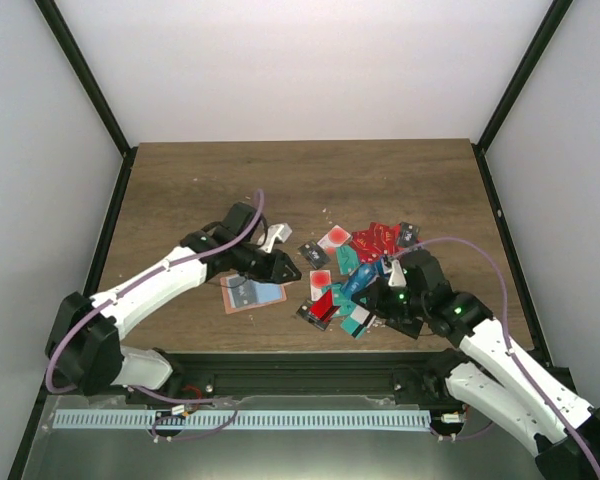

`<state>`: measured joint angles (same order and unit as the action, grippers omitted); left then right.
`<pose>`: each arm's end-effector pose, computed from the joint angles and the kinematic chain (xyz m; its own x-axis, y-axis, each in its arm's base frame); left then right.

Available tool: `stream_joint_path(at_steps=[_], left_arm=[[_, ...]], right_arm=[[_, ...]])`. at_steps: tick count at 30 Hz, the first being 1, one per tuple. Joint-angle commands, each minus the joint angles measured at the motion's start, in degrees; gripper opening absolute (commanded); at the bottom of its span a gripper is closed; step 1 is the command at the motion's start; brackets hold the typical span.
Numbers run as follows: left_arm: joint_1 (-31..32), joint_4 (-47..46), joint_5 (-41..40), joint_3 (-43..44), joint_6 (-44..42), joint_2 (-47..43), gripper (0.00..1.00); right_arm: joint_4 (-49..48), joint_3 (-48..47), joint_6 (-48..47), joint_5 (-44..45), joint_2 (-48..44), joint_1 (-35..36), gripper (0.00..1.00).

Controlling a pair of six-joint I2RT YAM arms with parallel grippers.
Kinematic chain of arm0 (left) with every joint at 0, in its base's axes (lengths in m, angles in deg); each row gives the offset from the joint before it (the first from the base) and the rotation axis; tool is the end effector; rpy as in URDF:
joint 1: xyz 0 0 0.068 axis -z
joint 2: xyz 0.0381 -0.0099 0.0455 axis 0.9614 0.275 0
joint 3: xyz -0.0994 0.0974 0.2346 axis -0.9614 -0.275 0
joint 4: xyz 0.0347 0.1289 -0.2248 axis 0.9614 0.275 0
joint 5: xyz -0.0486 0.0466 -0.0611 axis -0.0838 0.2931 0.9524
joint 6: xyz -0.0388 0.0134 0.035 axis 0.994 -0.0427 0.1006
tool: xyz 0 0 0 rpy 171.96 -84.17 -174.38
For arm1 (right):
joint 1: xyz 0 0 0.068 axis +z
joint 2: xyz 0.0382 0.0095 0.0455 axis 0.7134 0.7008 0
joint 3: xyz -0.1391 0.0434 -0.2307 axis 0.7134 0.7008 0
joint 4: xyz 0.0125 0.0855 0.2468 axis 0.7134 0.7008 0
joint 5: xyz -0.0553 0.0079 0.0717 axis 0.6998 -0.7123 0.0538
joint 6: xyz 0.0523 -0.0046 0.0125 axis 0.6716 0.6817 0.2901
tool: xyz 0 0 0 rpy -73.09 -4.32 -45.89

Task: Put the credit cards into the card holder
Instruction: Pick up the credit card from the center of the board, then insert the credit card into the card holder.

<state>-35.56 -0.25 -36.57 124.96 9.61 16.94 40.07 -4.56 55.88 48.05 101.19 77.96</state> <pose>0.2088 -0.1915 0.2502 -0.9169 0.2450 -0.3150 0.3978 0.6237 -0.6729 0.1156 0.0914 0.2343 -0.9444 0.2744 -0.1813 0.0428 0.6492 0.7594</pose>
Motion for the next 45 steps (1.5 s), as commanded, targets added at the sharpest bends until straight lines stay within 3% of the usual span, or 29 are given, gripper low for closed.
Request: stream_joint_path(at_steps=[1,4,9,14,19,23,29,45], left_arm=[[-2.01,3.85,4.08,1.49,-3.74,-3.54,0.31],[-2.86,3.14,7.95,2.54,-4.72,-6.49,0.34],[-6.25,1.32,16.7,4.43,-4.42,-11.28,0.49],[-8.4,-1.15,22.75,4.72,-2.78,-14.07,0.53],[-8.42,-11.45,27.97,2.12,4.54,-16.62,0.52],[-8.42,-17.31,29.2,0.24,8.6,-18.13,0.49],[-8.3,-17.57,28.77,-0.52,9.05,-17.53,0.39],[-5.8,-17.91,29.04,0.11,10.19,-15.45,0.32]], right_arm=[[-4.22,-4.19,-3.8,-2.48,0.86,-0.11,0.01],[-11.43,-5.09,-6.91,-9.76,2.6,-0.1,0.01],[-19.4,-8.35,-11.09,-20.13,6.26,-0.1,0.01],[-25.31,-10.47,-12.51,-30.83,8.83,-0.19,0.01],[-33.64,-10.54,-9.43,-38.87,10.37,-0.19,0.01],[-34.84,-11.88,-9.28,-41.96,11.91,-0.19,0.01],[-37.17,-12.28,-8.39,-44.81,13.33,-0.19,0.01],[-38.3,-13.87,-8.82,-46.69,15.75,-0.1,0.01]])
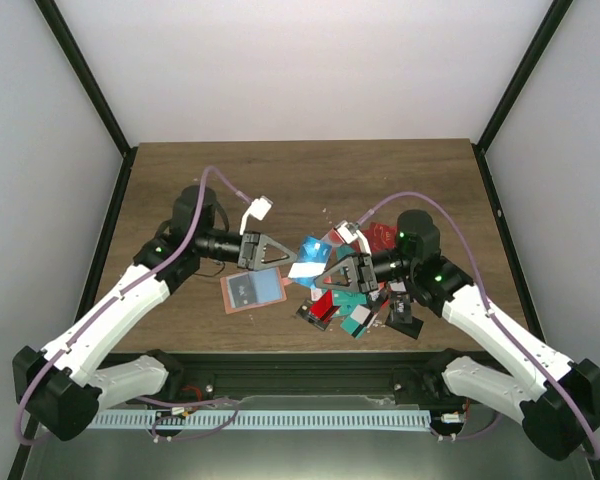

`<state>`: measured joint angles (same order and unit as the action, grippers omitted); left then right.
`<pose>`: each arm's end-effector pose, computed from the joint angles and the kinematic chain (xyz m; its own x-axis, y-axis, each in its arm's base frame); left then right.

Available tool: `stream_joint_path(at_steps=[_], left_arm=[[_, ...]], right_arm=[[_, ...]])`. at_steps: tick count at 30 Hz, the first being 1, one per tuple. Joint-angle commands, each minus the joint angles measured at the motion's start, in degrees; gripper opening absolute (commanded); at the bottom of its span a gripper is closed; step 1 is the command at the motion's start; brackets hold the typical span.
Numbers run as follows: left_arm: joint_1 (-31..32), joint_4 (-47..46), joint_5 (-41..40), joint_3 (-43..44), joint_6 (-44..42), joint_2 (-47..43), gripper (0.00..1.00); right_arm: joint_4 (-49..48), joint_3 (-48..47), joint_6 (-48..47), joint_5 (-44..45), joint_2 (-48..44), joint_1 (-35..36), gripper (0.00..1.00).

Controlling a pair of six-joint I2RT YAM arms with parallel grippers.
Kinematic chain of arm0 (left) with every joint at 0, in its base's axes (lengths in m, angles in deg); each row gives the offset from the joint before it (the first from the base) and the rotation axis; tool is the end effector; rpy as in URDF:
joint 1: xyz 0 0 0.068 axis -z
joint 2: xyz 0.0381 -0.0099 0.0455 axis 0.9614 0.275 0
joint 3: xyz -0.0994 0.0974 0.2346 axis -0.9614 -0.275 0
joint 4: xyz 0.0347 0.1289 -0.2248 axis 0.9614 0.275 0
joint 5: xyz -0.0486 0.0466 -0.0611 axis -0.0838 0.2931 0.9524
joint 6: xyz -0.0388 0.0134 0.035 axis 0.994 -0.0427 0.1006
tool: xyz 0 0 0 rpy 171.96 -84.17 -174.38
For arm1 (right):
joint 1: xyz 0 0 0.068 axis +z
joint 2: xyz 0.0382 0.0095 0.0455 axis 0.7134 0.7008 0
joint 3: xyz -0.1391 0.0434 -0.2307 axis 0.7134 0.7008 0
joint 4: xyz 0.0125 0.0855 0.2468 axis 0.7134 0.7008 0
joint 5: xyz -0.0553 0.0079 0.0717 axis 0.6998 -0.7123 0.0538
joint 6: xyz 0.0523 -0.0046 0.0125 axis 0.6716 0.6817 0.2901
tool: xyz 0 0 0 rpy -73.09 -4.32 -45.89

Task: Put the credit cards into the card holder
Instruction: Insert the credit card into the card holder.

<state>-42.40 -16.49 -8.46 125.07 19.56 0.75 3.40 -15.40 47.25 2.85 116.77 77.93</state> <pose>0.1849 -0.1509 0.3488 -0.8195 0.1745 -0.5459 0.5651 0.0873 -0.8204 0.1579 0.1400 0.3171 -0.8083 -0.2258 -0.5437 -0.5439 -0.0674 0.8365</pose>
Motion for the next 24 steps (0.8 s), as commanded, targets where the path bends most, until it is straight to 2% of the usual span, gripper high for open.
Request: stream_joint_path(at_steps=[1,9,11,15,16,19,24], left_arm=[[1.34,-1.81,0.67,0.08,0.33,0.92,0.3],[2.85,-3.16,-0.81,0.4,0.87,1.84,0.04],[2.9,-2.42,-2.09,0.39,0.56,1.54,0.04],[2.49,8.05,-11.2,1.54,-4.56,0.95,0.04],[2.05,11.2,-14.22,1.39,-5.63,0.74,0.04],[-1.29,16.8,-19.92,-2.51,-6.04,-0.81,0.04],[-8.76,19.0,-22.48,-11.5,-4.65,-5.23,0.04]], right_arm=[[-1.51,-3.09,-0.24,-1.66,0.34,-0.1,0.01],[0.95,-4.34,-2.42,-2.18,1.19,-0.06,0.01],[1.85,-4.72,-2.96,-1.33,1.4,-0.08,0.01],[8.27,-5.89,-5.73,4.48,2.6,-0.08,0.26],[9.9,-5.9,-6.51,6.59,3.1,-0.08,0.29],[11.79,-5.09,-7.34,12.84,5.7,-0.08,0.3],[7.67,-4.43,-5.38,16.77,11.39,0.05,0.29]])
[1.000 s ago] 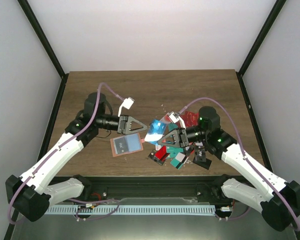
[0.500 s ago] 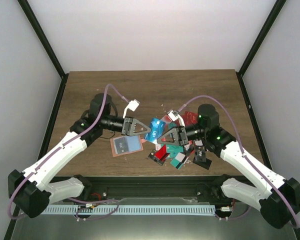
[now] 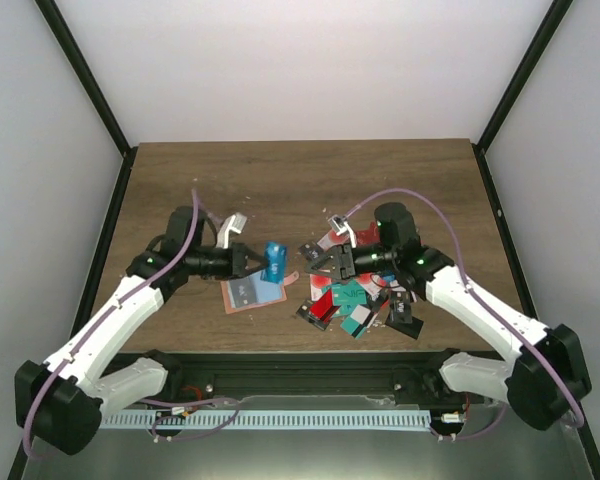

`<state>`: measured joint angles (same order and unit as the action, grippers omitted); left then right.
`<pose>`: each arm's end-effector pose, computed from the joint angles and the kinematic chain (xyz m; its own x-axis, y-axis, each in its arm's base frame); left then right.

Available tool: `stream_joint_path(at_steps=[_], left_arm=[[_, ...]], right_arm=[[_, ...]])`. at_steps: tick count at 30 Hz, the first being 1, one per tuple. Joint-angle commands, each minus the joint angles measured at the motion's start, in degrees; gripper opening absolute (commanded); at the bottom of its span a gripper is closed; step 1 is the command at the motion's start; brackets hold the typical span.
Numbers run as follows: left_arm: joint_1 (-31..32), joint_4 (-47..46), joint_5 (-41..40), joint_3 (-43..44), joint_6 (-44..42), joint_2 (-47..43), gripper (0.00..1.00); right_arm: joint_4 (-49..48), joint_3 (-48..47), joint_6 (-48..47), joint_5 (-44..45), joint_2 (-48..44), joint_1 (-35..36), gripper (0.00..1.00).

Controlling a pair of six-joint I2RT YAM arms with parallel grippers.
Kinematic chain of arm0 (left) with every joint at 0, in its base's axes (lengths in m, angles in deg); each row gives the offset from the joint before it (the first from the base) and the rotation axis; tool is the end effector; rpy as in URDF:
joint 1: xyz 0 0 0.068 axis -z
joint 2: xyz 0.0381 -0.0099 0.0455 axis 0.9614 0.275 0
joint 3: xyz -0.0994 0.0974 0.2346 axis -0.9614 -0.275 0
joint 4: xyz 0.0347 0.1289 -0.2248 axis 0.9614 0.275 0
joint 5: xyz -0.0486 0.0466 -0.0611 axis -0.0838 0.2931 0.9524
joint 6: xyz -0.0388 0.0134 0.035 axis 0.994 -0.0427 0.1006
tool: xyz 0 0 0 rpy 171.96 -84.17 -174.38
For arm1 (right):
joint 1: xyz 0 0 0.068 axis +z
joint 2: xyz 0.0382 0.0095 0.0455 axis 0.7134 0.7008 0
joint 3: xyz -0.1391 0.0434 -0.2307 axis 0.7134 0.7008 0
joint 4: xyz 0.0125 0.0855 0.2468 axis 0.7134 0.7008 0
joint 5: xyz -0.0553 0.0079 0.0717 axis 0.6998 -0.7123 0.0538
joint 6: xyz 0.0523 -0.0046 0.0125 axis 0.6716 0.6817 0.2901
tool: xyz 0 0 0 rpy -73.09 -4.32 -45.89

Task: Put the credit cards into the card holder
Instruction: Insert the credit card into the card holder.

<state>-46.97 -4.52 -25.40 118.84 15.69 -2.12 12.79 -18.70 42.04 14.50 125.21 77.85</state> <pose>0.1856 -0.1233 0.3017 -0.8998 0.0261 -0.4355 0.3984 0.4563 -0.7957 0.1865 0.1541 0.2905 -0.8870 -0.1592 -0.4335 -0.4576 0.1772 0.8713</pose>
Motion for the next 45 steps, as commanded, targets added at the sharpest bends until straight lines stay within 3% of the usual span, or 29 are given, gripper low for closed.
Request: stream_joint_path(at_steps=[1,14,29,45], left_arm=[[-5.13,7.7,-6.01,-6.19,-1.25,-2.55,0.04],[-12.34,9.05,-9.89,-12.49,-2.25,2.93,0.04],[-12.74,1.32,-6.84,-14.44,-4.54,15.21,0.04],[-12.85,-2.19,-7.94,-14.73,-5.04,21.34,0.04]], right_arm=[[-1.94,-1.56,-0.05,6.18,4.2,0.09,0.29],[1.07,-9.77,-2.15,9.69,21.77,1.56,0.25],[2.09,-15.37,-3.9,9.63,33.65,2.16,0.18],[1.77,-20.26,-6.01,7.97,44.29,2.22,0.12]])
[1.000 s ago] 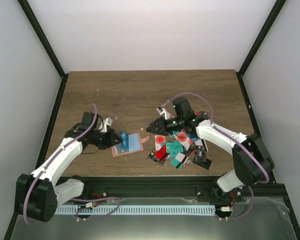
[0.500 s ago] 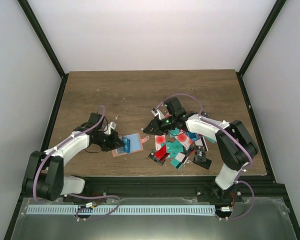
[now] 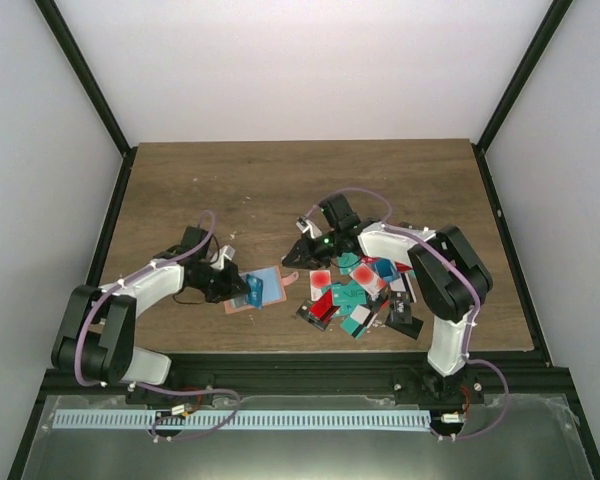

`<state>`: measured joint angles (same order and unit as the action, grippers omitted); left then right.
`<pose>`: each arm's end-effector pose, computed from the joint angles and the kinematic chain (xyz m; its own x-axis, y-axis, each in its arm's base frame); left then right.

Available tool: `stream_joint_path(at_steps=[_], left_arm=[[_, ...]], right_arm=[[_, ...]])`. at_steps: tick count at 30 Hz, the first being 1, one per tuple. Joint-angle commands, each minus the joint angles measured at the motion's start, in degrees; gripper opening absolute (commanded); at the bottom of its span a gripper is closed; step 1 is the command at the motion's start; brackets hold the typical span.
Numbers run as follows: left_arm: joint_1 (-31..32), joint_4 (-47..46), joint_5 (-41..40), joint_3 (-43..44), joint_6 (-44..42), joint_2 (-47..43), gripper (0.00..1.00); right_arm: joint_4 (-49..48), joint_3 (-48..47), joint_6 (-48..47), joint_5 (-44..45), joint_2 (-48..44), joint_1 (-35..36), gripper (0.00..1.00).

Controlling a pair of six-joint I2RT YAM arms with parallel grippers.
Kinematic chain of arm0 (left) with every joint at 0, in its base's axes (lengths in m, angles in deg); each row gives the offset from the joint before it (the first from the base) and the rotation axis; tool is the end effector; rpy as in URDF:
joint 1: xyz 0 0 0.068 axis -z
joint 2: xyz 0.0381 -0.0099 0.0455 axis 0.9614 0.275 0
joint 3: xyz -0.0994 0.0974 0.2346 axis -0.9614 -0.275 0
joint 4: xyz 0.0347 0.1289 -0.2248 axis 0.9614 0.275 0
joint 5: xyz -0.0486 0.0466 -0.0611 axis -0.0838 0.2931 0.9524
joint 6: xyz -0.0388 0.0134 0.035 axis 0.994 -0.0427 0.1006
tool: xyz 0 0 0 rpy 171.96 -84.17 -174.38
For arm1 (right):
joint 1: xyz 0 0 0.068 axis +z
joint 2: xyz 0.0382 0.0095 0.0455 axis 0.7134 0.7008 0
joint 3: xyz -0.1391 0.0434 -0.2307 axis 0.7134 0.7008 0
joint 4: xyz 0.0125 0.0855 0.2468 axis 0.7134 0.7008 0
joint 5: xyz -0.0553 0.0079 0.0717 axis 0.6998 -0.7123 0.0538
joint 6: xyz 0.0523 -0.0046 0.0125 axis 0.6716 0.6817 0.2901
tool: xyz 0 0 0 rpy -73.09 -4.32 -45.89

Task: Put the credit cards into the card holder
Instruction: Insert the credit card into the card holder.

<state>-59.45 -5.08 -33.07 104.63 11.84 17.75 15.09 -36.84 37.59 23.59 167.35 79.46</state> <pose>0.2161 -0.0787 0.1511 -0.9894 -0.1449 -0.0107 -0.1010 0.7386 -0.6666 0.2963 0.2321 0.1690 -0.9724 -0.1914 -0.1331 -0.2120 0.4879 0.8468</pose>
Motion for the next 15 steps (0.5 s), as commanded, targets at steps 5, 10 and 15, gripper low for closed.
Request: stream_joint_path(at_steps=[5,10,15], left_arm=[[-0.44,-3.03,-0.06,-0.4,-1.59,3.12,0.04],[-0.53,-4.77,-0.01,-0.74,-1.66,3.89,0.04],[-0.61,-7.1,0.19,-0.96,-0.33,4.0,0.04]], right_arm=[[-0.77,-2.89,-2.44,-1.53,5.25,0.71,0.11],[-0.42,-3.1,-3.4,-1.55,7.15,1.02,0.1],[0.6,-2.89,-4.65,-1.18,8.2,1.37,0.09]])
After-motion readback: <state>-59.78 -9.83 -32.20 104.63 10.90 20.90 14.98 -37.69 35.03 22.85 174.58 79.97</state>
